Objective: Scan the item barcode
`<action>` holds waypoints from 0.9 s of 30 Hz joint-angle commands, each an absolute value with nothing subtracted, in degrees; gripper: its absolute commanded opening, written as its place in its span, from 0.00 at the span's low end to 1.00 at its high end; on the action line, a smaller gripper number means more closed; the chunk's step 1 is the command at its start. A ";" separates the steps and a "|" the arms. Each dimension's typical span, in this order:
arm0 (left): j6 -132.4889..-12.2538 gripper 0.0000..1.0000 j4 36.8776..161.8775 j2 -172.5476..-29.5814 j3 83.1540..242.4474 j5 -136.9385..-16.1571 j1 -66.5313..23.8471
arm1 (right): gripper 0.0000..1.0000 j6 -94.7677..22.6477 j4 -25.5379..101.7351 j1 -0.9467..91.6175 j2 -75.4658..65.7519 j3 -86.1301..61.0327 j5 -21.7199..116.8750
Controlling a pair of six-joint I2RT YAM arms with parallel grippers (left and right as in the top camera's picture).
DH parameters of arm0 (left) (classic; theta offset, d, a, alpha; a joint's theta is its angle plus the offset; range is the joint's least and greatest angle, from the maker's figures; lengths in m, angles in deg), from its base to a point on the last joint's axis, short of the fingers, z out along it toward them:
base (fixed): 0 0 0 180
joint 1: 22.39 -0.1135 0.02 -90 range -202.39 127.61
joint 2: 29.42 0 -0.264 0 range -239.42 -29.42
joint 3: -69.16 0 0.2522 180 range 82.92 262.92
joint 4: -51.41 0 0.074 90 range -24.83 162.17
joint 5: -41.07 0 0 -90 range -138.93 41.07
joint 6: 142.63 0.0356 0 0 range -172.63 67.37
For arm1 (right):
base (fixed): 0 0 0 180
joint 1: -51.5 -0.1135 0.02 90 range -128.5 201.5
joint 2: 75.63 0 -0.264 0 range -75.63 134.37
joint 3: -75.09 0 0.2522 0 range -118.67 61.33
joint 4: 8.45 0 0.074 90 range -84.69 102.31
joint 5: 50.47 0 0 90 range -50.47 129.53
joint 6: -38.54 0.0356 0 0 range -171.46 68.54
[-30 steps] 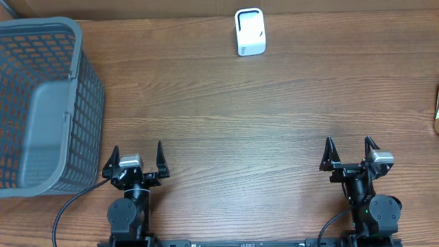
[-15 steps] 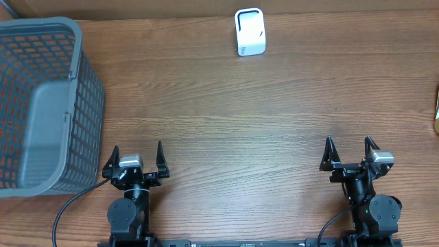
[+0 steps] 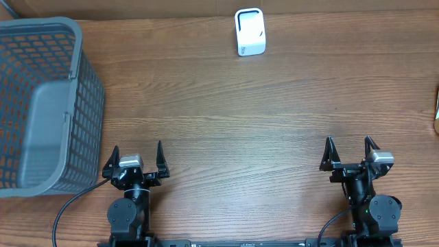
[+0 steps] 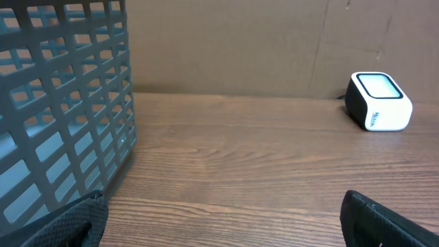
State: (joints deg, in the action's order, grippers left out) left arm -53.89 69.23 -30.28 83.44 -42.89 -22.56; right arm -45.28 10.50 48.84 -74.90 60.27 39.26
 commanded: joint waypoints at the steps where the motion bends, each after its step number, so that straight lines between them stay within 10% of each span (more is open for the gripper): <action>1: -52.60 1.00 69.18 -29.63 83.24 -42.95 -23.12 | 1.00 -45.50 10.13 48.62 -75.47 60.88 39.17; 27: -52.60 1.00 69.18 -29.63 83.24 -42.95 -23.12 | 1.00 -60.08 10.15 48.93 -75.47 60.88 38.74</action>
